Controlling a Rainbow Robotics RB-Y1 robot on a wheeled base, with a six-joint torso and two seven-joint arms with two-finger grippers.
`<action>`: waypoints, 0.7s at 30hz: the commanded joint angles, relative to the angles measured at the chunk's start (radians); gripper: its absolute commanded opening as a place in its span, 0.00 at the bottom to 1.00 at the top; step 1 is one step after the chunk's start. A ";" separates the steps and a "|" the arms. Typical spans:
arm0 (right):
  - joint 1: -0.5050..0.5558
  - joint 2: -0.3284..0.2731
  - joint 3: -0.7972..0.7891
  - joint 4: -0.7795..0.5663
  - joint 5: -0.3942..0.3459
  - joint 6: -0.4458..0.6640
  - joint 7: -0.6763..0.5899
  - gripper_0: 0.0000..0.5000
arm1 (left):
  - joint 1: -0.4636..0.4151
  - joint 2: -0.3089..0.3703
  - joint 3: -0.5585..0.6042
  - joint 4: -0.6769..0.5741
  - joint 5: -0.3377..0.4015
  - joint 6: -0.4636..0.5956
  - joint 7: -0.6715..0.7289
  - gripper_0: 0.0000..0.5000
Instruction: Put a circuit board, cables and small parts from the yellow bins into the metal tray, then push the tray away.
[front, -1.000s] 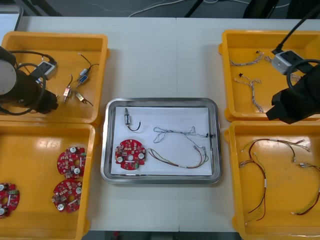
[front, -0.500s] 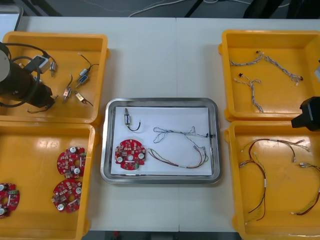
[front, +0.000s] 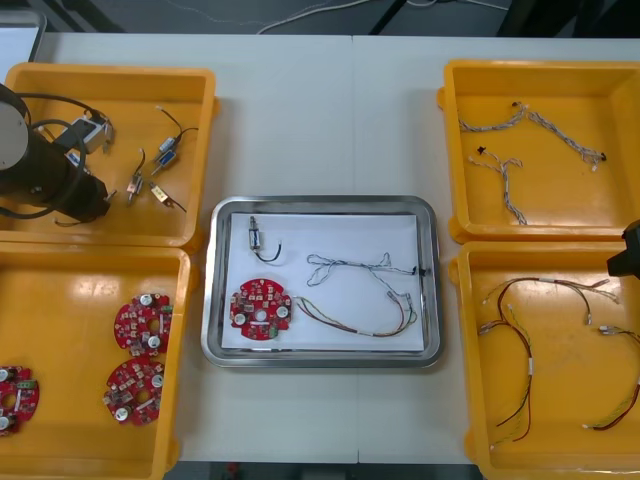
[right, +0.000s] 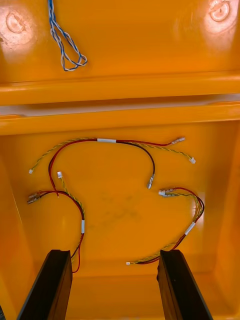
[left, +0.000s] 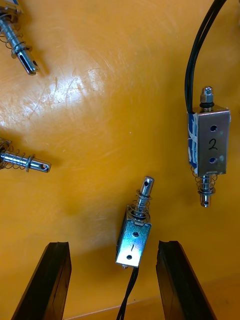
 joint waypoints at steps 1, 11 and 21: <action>0.024 -0.040 -0.043 -0.027 -0.005 0.003 -0.029 1.00 | -0.042 0.030 -0.009 -0.003 -0.001 0.001 -0.067 1.00; 0.026 -0.040 -0.043 -0.027 -0.016 0.003 -0.026 1.00 | -0.050 -0.007 -0.016 -0.003 -0.044 0.004 -0.066 1.00; 0.026 -0.040 -0.043 -0.027 -0.016 0.003 -0.026 1.00 | -0.059 -0.033 -0.035 -0.003 -0.073 0.001 -0.052 1.00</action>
